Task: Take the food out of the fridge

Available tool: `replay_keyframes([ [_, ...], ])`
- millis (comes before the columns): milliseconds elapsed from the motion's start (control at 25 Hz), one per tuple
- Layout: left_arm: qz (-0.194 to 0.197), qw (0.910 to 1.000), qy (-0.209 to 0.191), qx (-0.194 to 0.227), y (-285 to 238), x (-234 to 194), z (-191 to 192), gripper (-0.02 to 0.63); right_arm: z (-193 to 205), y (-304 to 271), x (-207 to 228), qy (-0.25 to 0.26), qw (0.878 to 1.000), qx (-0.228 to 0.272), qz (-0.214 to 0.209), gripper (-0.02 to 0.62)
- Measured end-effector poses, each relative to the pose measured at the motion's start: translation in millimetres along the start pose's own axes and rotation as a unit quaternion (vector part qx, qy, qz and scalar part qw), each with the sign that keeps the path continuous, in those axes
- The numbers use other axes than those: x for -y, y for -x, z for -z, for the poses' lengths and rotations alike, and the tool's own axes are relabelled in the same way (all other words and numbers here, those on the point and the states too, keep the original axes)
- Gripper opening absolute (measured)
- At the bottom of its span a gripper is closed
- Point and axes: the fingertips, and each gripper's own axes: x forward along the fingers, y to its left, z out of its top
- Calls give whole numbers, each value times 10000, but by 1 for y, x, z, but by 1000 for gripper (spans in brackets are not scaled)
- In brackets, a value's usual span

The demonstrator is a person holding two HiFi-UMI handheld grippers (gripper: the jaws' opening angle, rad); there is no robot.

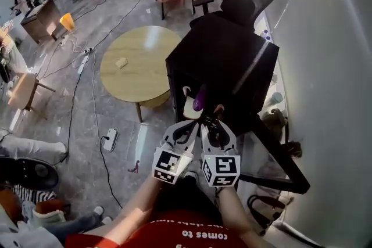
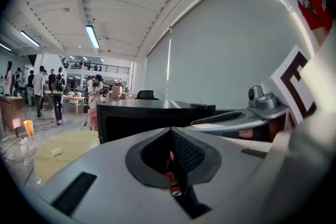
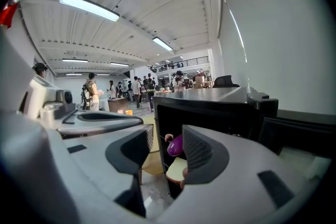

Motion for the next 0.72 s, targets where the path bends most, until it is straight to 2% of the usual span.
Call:
replay_keyframes([
  [160,107,9996,245,-132,-14,-3,22,3,19,-10,11,-71,9994,-191,281,166],
  [400,38,9993,273,-261,-29,-14,45,3,60,-36,42,-29,9936,-480,1026,167],
  [560,77,9987,372,-342,-40,-16,61,3,84,-54,59,-3,9885,-770,1304,190],
  [720,43,9981,467,-403,-49,-25,72,3,98,-78,70,40,9852,-983,1401,206],
])
